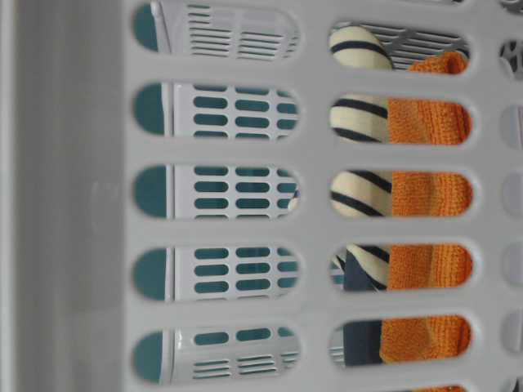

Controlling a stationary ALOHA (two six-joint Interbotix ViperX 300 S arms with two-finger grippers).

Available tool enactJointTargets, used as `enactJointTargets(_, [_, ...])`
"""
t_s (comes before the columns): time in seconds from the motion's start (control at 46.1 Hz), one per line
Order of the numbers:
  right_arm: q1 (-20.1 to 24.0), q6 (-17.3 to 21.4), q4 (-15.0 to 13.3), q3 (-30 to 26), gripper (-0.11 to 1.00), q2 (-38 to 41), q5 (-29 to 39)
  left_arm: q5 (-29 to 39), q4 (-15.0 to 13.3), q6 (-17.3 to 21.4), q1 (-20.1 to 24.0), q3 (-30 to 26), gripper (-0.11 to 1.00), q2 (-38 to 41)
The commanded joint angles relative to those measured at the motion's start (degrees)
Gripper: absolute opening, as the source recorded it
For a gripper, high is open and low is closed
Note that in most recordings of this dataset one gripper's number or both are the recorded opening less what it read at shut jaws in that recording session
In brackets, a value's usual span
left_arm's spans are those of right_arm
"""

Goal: Pick up the orange cloth from the shopping basket with the left arm.
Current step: 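Lower the open left gripper around the folded orange cloth in the basket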

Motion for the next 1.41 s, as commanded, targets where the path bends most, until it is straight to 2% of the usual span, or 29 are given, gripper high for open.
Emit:
enactJointTargets(0.0, [0.18, 0.44, 0.09, 0.00, 0.00, 0.70, -0.26, 5.36, 2.20, -2.55, 0.44, -4.57, 0.06, 1.67])
enactJointTargets(0.043, [0.26, 0.44, 0.26, 0.44, 0.02, 0.70, 0.09, 10.63, 2.20, -4.13, 0.44, -7.38, 0.04, 2.81])
enactJointTargets(0.087, [0.44, 0.70, 0.44, 0.62, 0.00, 0.70, 0.62, 15.12, 2.20, -5.10, 0.35, -9.84, 0.01, 3.87])
enactJointTargets(0.239, [1.23, 2.11, 0.44, 0.44, -0.01, 0.26, 3.16, 29.97, 2.20, -5.89, -0.53, -20.39, 0.01, 10.11])
enactJointTargets(0.455, [1.76, 2.64, 0.44, 0.26, -0.01, -1.67, 5.01, 44.47, 2.29, -5.89, -2.81, -35.07, 0.01, 23.82])
enactJointTargets(0.737, [1.85, 2.81, 0.44, 0.35, -0.01, -4.13, 7.12, 57.66, 2.29, -5.98, -5.01, -51.77, 0.01, 43.15])
enactJointTargets(0.933, [1.93, 2.90, 0.44, 0.35, -0.01, -4.75, 7.12, 60.73, 2.29, -6.86, -5.36, -56.60, 0.02, 50.89])
enactJointTargets(1.019, [1.93, 2.90, 0.44, 0.44, -0.01, -4.83, 7.12, 60.64, 2.29, -7.21, -5.89, -57.92, 0.13, 53.88])
enactJointTargets(1.084, [2.02, 2.90, 0.44, 0.44, -0.01, -4.92, 7.12, 60.64, 2.29, -7.82, -6.06, -58.89, 0.30, 55.81])
enactJointTargets(1.171, [2.29, 2.90, 0.44, 0.44, -0.01, -5.01, 7.12, 60.64, 2.29, -8.96, -6.42, -59.77, 0.58, 58.10])
enactJointTargets(1.258, [2.55, 2.99, 0.44, 0.44, -0.01, -5.10, 7.12, 60.56, 2.29, -9.58, -6.42, -60.29, 0.79, 59.85])
enactJointTargets(1.323, [2.64, 2.99, 0.44, 0.35, -0.01, -5.10, 7.12, 60.38, 2.29, -9.84, -6.59, -60.29, 0.89, 61.26])
enactJointTargets(1.388, [2.81, 2.99, 0.44, 0.44, -0.01, -5.19, 7.12, 60.21, 2.29, -9.93, -6.77, -60.29, 0.90, 62.23])
